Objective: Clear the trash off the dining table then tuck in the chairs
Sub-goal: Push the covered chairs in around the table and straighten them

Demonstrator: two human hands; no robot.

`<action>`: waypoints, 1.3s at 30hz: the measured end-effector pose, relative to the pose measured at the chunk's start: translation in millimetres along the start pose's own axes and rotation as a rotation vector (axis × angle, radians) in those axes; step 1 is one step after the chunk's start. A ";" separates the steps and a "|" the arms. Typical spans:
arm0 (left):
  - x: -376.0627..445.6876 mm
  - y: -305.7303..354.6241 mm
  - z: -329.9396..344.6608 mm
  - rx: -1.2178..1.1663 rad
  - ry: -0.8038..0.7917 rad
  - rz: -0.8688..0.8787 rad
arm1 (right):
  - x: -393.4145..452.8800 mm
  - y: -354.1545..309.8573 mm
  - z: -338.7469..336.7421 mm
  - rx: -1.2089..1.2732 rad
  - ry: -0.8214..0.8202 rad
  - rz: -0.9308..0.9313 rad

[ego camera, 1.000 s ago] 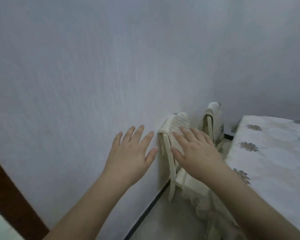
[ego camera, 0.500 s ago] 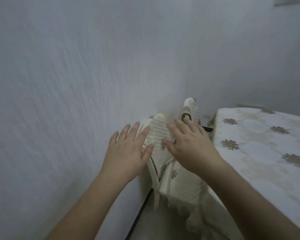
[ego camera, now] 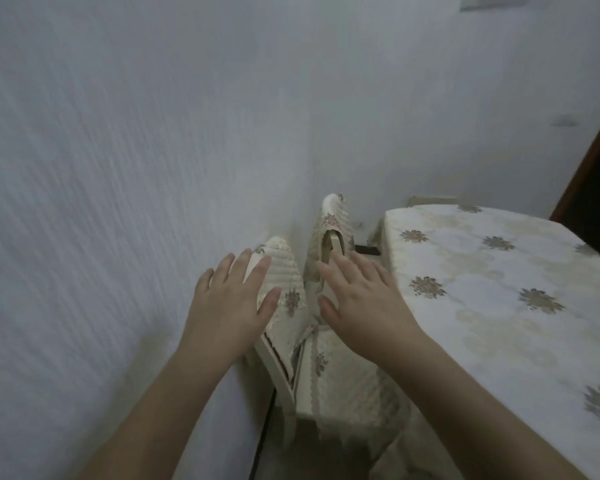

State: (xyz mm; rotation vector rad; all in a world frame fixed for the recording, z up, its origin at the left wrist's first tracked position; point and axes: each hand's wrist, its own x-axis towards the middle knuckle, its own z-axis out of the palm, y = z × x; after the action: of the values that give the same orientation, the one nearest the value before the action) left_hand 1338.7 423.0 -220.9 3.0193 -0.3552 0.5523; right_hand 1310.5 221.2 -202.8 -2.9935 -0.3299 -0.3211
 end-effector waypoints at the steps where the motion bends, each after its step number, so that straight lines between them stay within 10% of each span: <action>1: 6.0 -2.6 6.7 -0.011 -0.001 0.013 | 6.2 2.3 3.2 -0.002 -0.003 0.011; 39: 150.3 -74.7 225.6 0.054 -0.322 -0.279 | 326.1 24.1 205.3 0.050 -0.154 -0.344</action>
State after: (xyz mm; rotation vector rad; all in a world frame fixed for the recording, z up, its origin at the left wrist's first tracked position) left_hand 1570.4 442.6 -379.1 3.1291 0.0735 0.0572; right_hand 1667.5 291.5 -332.2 -2.9088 -0.8590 -0.1074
